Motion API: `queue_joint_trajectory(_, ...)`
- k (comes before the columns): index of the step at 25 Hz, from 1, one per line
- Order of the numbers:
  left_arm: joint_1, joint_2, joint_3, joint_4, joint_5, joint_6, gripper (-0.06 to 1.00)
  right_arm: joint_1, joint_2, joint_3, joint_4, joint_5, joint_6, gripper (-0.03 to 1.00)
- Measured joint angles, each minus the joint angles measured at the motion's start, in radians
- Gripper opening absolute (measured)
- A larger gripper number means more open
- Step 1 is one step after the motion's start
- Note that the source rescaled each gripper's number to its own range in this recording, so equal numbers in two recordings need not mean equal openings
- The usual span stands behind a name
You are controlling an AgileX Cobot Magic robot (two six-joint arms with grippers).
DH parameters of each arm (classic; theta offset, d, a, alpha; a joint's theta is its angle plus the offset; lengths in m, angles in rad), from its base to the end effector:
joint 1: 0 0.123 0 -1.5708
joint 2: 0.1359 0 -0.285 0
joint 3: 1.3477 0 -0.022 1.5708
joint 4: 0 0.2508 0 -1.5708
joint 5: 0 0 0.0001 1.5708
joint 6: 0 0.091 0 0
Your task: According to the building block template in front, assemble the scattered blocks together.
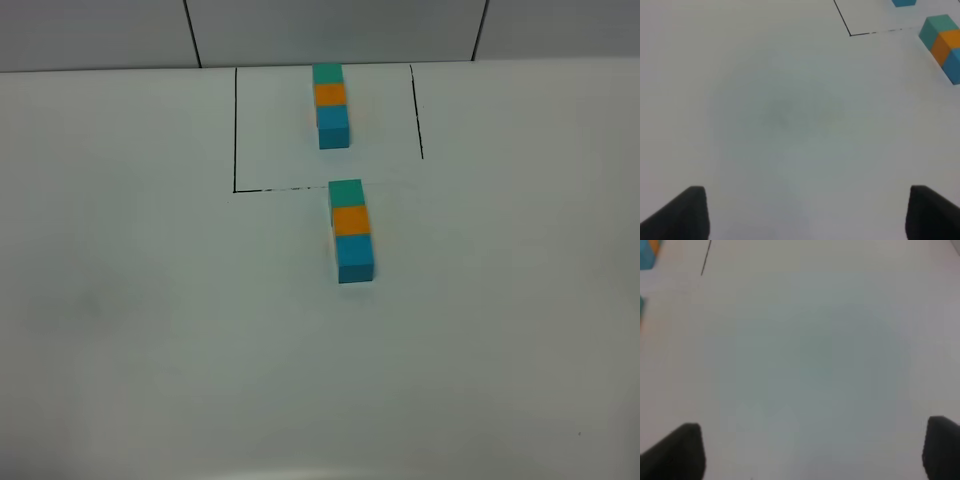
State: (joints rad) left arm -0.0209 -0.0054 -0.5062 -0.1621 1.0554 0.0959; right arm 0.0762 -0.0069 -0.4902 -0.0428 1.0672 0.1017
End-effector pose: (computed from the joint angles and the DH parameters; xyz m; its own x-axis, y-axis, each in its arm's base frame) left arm -0.0070 -0.0126 0.2803 -0.4334 0.0244 -0.9009 0.1538 0.9870 -0.0473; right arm -0.0048 -0.0038 0.2741 -0.4646 0.0456 -0.8843 -0.0054 0.9985 0.0544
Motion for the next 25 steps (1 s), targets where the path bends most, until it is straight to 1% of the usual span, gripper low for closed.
queue_joint_trajectory(5,0.000,0.000,0.000,0.000,0.000,0.000,0.79,0.000,0.000,0.000,0.000,0.000,0.000,0.73)
queue_joint_trajectory(12,0.000,0.000,0.000,0.000,0.000,0.000,0.79,-0.005,0.000,0.000,0.000,0.000,0.000,0.73)
queue_joint_trajectory(20,0.000,0.000,0.000,0.000,0.000,0.000,0.79,-0.044,0.000,0.000,0.000,0.000,0.000,0.73)
queue_joint_trajectory(25,0.000,0.000,0.000,0.000,0.000,0.000,0.79,-0.048,0.000,0.000,0.000,0.000,0.000,0.73)
